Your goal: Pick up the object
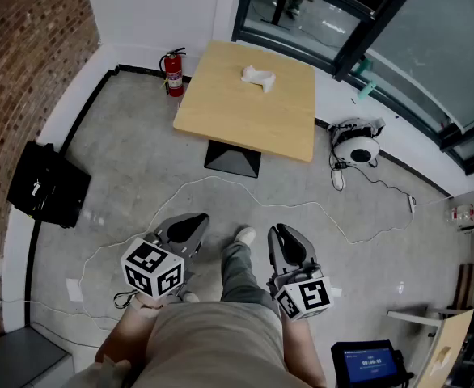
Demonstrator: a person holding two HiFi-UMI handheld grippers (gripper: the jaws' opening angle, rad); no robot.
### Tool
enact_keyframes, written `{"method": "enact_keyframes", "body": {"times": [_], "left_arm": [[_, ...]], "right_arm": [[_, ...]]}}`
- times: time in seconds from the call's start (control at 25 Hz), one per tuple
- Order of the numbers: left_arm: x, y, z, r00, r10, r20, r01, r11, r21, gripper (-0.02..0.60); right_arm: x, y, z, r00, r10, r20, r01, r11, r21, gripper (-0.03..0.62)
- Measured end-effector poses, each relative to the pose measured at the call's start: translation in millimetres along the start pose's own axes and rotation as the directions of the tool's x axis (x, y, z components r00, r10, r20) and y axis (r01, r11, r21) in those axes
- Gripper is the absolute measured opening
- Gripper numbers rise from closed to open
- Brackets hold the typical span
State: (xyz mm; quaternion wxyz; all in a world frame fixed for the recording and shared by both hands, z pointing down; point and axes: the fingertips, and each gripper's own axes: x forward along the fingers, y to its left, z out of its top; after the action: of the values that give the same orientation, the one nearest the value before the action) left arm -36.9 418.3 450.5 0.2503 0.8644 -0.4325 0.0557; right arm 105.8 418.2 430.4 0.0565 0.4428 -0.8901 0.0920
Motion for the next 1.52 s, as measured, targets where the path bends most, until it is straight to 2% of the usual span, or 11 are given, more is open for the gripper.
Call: {"method": "enact_keyframes", "body": {"times": [0.2,0.36,0.48,0.72,0.88,1.12,1.2,1.28,1.36,1.44,1.52], "left_arm": [[115,38,58,0.998,0.062,-0.013,-0.062,0.998,0.017,0.005],[199,52,121,0.992,0.118,-0.036,-0.114,0.989,0.092,0.005],[246,66,150,0.988,0.143,-0.055,-0.136,0.984,0.117,0.005],[315,128,169,0.982,0.155,-0.109,-0.147,0.986,0.076,0.005],[357,194,192,0.979,0.145,-0.14,-0.139,0.989,0.05,0.005],[418,299,222,0.962,0.119,-0.245,-0.118,0.993,0.02,0.005],[434,319,227,0.955,0.097,-0.282,-0.096,0.995,0.016,0.005],[450,334,226,0.942,0.078,-0.326,-0.074,0.997,0.024,0.005],[465,344,220,0.925,0.061,-0.374,-0.055,0.998,0.027,0.005],[478,348,216,0.911,0.052,-0.408,-0.045,0.999,0.027,0.005],[486,348,216,0.906,0.053,-0.421,-0.046,0.999,0.026,0.003]], "right_arm": [[83,-110,29,0.999,0.04,0.006,-0.039,0.999,-0.012,0.041],[140,-197,69,0.999,0.054,0.007,-0.054,0.999,0.002,0.041],[176,-245,87,0.999,0.041,0.001,-0.041,0.999,0.003,0.043],[251,-297,73,0.996,0.038,-0.075,-0.037,0.999,0.02,0.044],[317,-319,68,0.99,0.015,-0.143,-0.012,1.0,0.022,0.06],[426,-332,62,0.961,0.0,-0.275,-0.003,1.0,-0.01,0.118],[452,-338,48,0.935,-0.011,-0.354,-0.008,0.999,-0.052,0.177],[477,-348,30,0.897,-0.017,-0.442,-0.045,0.991,-0.128,0.248],[500,-360,6,0.839,-0.001,-0.544,-0.126,0.972,-0.197,0.306],[521,-373,-21,0.738,0.028,-0.674,-0.253,0.938,-0.238,0.375],[544,-385,-41,0.614,0.047,-0.788,-0.413,0.87,-0.27,0.451]]}}
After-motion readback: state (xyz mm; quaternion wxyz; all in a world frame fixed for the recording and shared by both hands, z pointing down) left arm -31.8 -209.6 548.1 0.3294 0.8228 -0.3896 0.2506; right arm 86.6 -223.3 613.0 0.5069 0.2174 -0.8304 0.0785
